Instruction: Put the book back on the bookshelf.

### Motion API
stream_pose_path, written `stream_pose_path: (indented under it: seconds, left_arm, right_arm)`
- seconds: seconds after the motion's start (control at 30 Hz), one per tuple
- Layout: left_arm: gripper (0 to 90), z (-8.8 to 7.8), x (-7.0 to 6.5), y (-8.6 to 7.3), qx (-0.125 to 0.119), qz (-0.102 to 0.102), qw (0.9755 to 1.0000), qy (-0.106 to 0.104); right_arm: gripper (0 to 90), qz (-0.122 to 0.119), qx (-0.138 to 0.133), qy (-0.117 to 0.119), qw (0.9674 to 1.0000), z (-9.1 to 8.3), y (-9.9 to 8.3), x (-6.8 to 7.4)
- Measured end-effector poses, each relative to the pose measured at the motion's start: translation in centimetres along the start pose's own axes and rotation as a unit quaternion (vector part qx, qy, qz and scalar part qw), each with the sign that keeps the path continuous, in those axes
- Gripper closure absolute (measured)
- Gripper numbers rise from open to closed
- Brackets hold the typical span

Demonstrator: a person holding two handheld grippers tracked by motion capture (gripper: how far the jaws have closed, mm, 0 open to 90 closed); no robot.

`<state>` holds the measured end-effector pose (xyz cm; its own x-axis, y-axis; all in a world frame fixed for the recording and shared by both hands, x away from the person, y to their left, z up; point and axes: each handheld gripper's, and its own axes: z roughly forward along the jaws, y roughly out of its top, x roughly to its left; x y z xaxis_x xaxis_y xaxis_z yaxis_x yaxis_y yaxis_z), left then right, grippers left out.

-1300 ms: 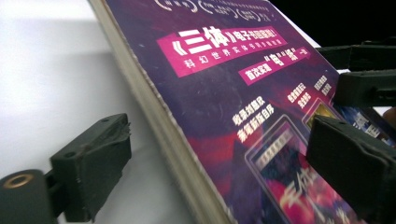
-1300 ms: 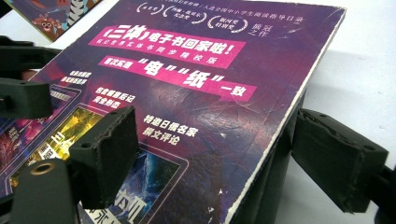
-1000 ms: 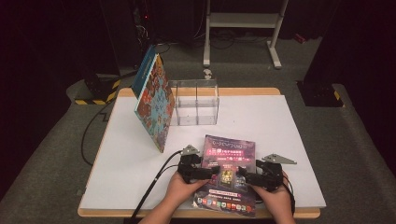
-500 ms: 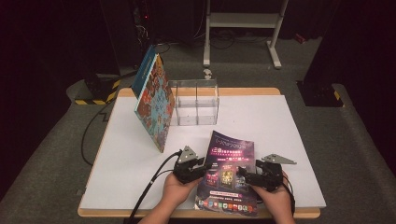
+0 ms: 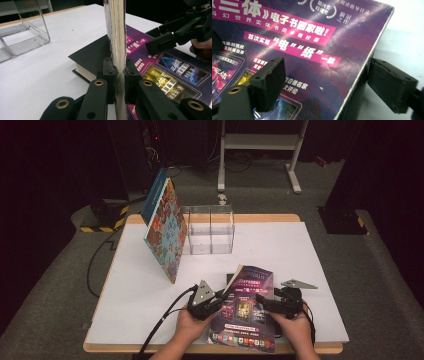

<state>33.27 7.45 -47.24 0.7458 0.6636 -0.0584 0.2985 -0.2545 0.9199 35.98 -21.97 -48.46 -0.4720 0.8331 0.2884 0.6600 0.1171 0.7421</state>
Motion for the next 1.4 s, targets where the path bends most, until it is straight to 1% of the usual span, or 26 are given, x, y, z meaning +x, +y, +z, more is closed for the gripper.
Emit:
stream_pose_path:
  seconds: [0.03,0.1,0.17,0.23,0.33,0.5,0.57,0.67,0.73,0.77,0.87,0.93,1.07,1.2,1.3,1.37,1.4]
  left_arm:
    - [83.1,-0.1,-0.1,0.0,-0.006,0.003,1.0,0.0]
    - [83.2,-0.3,-0.2,0.2,-0.016,0.005,0.9999,0.0]
    - [83.2,-0.4,-0.2,0.3,-0.023,0.003,0.9997,0.002]
    - [83.1,-0.6,-0.1,0.5,-0.029,0.002,0.9996,0.005]
    - [83.1,-1.2,0.3,0.8,-0.041,-0.005,0.999,0.015]
    - [83.1,-2.2,1.3,1.0,-0.052,-0.015,0.9981,0.029]
    - [83.2,-2.6,1.6,0.9,-0.054,-0.02,0.9978,0.034]
    - [83.2,-3.3,2.1,0.8,-0.059,-0.024,0.9972,0.039]
    - [83.2,-3.7,2.5,0.8,-0.062,-0.025,0.9968,0.044]
    - [83.2,-3.9,2.7,0.8,-0.064,-0.026,0.9965,0.046]
    - [83.3,-4.7,3.2,0.8,-0.076,-0.027,0.9952,0.057]
    - [83.3,-5.4,3.7,1.0,-0.087,-0.031,0.9937,0.063]
    - [83.3,-6.6,4.5,1.3,-0.103,-0.029,0.9912,0.078]
    - [83.3,-7.2,5.3,1.5,-0.113,-0.032,0.9889,0.09]
    - [83.2,-7.5,5.9,1.7,-0.121,-0.039,0.9871,0.097]
    - [83.1,-7.6,6.2,1.9,-0.127,-0.04,0.9856,0.104]
    - [83.1,-7.6,6.2,1.9,-0.127,-0.04,0.9856,0.104]
  right_arm:
    - [19.4,-0.005,-0.002,-0.007,1.0,-0.2,0.1,0.2]
    - [23.8,-0.002,-0.01,-0.005,0.9999,-0.5,0.1,0.1]
    - [28.3,-0.004,-0.023,-0.005,0.9997,-1.0,0.1,0.0]
    - [32.1,-0.008,-0.035,-0.011,0.9993,-1.5,0.3,0.2]
    - [36.6,-0.02,-0.049,-0.017,0.9984,-2.1,0.7,0.8]
    - [46.0,-0.035,-0.068,-0.016,0.9969,-2.5,1.7,2.1]
    - [50.6,-0.036,-0.075,-0.01,0.9965,-2.5,1.9,2.6]
    - [55.5,-0.039,-0.081,0.005,0.9959,-2.2,2.3,3.3]
    - [60.3,-0.041,-0.084,0.024,0.9953,-1.9,2.7,3.9]
    - [61.8,-0.042,-0.086,0.028,0.995,-1.8,2.9,4.2]
    - [66.9,-0.056,-0.092,0.038,0.9935,-1.5,3.7,5.7]
    - [68.8,-0.063,-0.096,0.043,0.9924,-1.4,4.2,6.6]
    - [71.3,-0.077,-0.108,0.048,0.99,-1.0,5.2,8.0]
    - [73.5,-0.089,-0.116,0.05,0.988,-0.6,6.2,9.2]
    - [75.2,-0.1,-0.122,0.046,0.9864,-0.2,6.8,10.1]
    - [76.2,-0.101,-0.127,0.046,0.9857,0.1,7.4,10.4]
    - [76.9,-0.099,-0.132,0.046,0.9853,0.3,7.7,10.5]
